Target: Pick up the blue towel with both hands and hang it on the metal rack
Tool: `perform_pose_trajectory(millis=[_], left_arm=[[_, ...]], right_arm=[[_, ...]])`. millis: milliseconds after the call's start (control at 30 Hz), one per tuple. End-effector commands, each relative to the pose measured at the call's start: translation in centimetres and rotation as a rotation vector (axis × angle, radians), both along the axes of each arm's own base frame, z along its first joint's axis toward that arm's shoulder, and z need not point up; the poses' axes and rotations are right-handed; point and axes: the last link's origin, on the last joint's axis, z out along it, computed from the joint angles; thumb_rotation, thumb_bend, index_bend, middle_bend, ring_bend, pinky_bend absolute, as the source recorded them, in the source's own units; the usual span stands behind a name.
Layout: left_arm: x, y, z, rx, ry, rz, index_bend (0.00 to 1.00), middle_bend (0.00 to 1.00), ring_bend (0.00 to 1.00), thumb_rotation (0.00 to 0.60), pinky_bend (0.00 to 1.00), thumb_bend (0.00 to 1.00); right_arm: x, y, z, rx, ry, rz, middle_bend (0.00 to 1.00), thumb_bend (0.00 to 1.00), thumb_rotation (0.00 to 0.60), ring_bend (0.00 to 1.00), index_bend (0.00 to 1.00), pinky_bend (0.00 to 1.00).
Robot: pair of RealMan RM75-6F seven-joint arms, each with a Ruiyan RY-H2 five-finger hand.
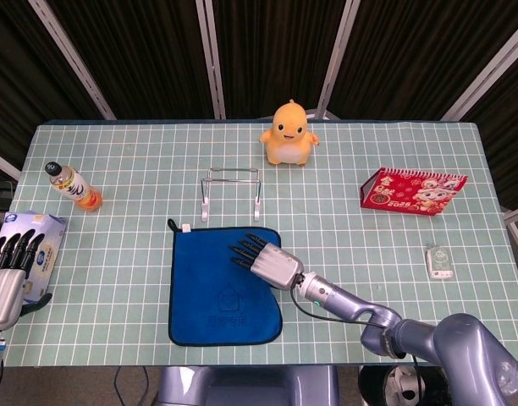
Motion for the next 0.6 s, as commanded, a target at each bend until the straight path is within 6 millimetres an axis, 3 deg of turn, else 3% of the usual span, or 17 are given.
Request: perform_pose_trajectory(millis=[33,133,367,600], left_arm=[[-0.01,0.05,-0.06,-0.002,0.001,0.001,0.0,0.0,0.0,0.6,0.0,0.0],[-0.04,0.08,-0.09,-0.002,0.003,0.002,0.0,0.0,0.0,0.6,0.0,0.0],[-0.08,0.13,-0.2,-0.005,0.005,0.005,0.0,0.0,0.0,0.6,0.0,0.0],[-0.14,0.25,-0.47,-0.017,0.007,0.009,0.0,0.0,0.0,0.6,0.0,0.0]], right_arm=[[0.07,-0.05,0.06,0.002,-0.004,-0.002,0.0,0.32,0.6,0.0,0.25,0.0],[0.04,-0.01,0.06,0.007,-0.011,-0.005,0.0,0.42,0.6,0.0,0.3,0.0],[-0.2,0.2,-0.13,0.026,-0.026,-0.014,0.0,0.57,0.6,0.0,0.62,0.0],[-0.56,0.42,-0.17,0.04,-0.05,-0.03,0.01,0.58,0.6,0.0,0.65,0.0]])
